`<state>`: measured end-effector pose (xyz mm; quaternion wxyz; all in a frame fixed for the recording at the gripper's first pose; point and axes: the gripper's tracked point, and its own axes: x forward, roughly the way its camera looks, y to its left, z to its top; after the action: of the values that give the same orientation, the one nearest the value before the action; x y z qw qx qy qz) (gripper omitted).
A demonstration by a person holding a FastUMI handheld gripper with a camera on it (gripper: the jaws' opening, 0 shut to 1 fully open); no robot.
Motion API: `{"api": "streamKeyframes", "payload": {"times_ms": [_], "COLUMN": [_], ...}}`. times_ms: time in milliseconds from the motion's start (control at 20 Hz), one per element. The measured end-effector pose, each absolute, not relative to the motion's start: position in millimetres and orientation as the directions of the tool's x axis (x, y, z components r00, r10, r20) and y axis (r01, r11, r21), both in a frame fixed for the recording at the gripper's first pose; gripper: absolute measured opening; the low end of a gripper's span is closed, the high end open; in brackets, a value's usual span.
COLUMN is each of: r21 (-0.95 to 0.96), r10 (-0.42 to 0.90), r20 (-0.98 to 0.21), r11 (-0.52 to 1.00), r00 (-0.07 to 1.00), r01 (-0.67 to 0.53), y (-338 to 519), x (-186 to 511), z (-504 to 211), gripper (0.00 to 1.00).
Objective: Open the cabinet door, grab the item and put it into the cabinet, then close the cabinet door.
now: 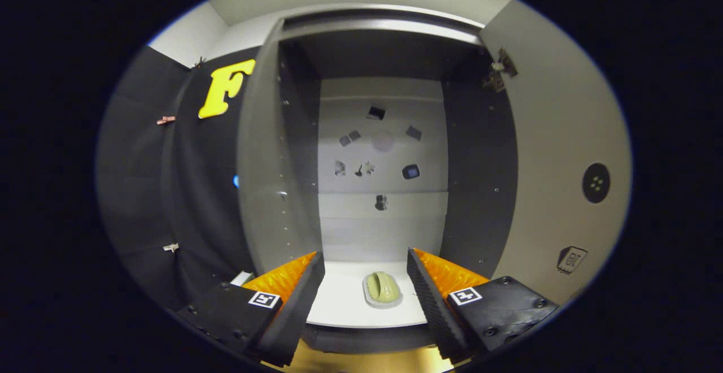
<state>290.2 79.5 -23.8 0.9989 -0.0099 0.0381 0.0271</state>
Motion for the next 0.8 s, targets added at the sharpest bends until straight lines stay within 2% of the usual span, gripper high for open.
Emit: {"api": "streamKeyframes", "payload": {"times_ms": [100, 400, 700, 800], "r21": [-0.017, 0.107, 0.044, 0.036], "r10": [0.028, -0.026, -0.127, -0.142], "r20": [-0.052, -0.029, -0.086, -0.07], "r11": [0.999, 0.994, 0.99, 0.989], "r00": [0.998, 0.999, 0.988, 0.987], "r01": [-0.029, 0.029, 0.131, 0.144], "y": [79, 74, 29, 11], "x": [267, 196, 115, 91], "z": [-15, -10, -22, -11], "gripper": [0.99, 0.99, 0.98, 0.98]}}
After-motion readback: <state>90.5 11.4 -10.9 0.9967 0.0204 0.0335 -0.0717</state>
